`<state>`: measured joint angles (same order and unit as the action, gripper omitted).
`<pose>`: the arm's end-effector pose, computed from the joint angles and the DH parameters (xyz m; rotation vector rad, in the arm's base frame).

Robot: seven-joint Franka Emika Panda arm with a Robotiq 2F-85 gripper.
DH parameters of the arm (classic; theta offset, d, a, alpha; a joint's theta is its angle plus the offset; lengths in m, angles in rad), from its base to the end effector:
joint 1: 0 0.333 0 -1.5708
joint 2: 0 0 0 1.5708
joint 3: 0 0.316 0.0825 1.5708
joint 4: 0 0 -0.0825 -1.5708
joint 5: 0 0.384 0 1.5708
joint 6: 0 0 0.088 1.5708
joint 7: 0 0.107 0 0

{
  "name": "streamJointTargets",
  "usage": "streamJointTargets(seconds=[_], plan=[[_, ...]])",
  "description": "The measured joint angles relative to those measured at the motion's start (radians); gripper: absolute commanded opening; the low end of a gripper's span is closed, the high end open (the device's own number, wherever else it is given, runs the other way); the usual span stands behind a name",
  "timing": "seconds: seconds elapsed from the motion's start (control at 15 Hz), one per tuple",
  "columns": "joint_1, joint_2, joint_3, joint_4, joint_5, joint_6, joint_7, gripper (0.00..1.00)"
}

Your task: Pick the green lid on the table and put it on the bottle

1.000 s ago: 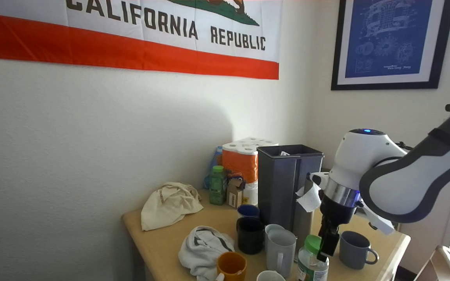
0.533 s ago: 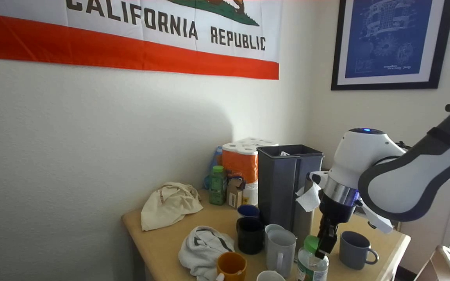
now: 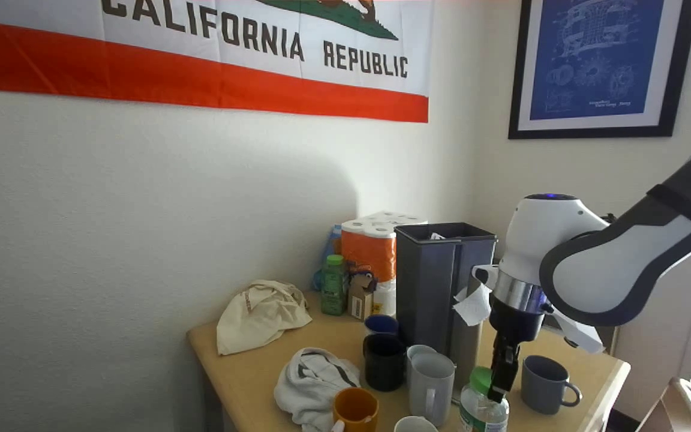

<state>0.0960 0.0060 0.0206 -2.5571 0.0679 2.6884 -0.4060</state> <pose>0.4612 0.0518 0.2769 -3.0365 -0.7164 -0.2012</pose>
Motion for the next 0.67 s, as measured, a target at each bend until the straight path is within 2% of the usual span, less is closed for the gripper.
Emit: streamJointTargets(seconds=[0.27, 0.67], plan=[[-0.003, 0.0, 0.0, 0.031, -0.009, -0.102, 0.003, 0.39], [-0.004, 0.0, 0.001, 0.037, -0.091, -0.124, 0.062, 0.39]])
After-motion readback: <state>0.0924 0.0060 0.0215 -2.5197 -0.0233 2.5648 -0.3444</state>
